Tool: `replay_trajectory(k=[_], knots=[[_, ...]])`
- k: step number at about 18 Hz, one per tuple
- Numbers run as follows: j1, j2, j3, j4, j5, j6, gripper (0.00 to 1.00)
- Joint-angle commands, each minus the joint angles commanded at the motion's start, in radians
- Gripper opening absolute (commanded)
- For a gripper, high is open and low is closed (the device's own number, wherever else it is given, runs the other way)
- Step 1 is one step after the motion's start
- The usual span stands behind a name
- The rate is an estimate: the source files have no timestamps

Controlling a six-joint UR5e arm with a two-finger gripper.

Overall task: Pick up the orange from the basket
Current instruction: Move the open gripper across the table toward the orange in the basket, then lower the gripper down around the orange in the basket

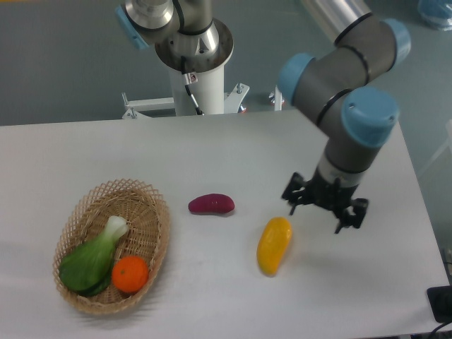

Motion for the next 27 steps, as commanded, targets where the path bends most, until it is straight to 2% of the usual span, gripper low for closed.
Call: replay_trajectory(k=[2,9,12,14,16,18,24,27], knots=[[-0.061,0.006,-0.035,0.039,-0.002,-0.038,1.00],[-0.229,0.003,-0.043,0.045,-0.002,-0.149,1.00],[-0.290,-0.006,-0.048,0.112,0.001,-0.134,1.00],[-0.328,-0.021,-0.063,0.195,0.003,-0.106,1.00],[-0.362,-0.041,-0.062,0.217,0.006,-0.074,1.00],[-0.382,-0.063,-0.063,0.244,0.009,0.050,1.00],[-0.416,-0.061,-0.097,0.252,0.009,0.256,1.00],[-0.428,-0.067,-0.121,0.255,0.011,0.265,1.00]])
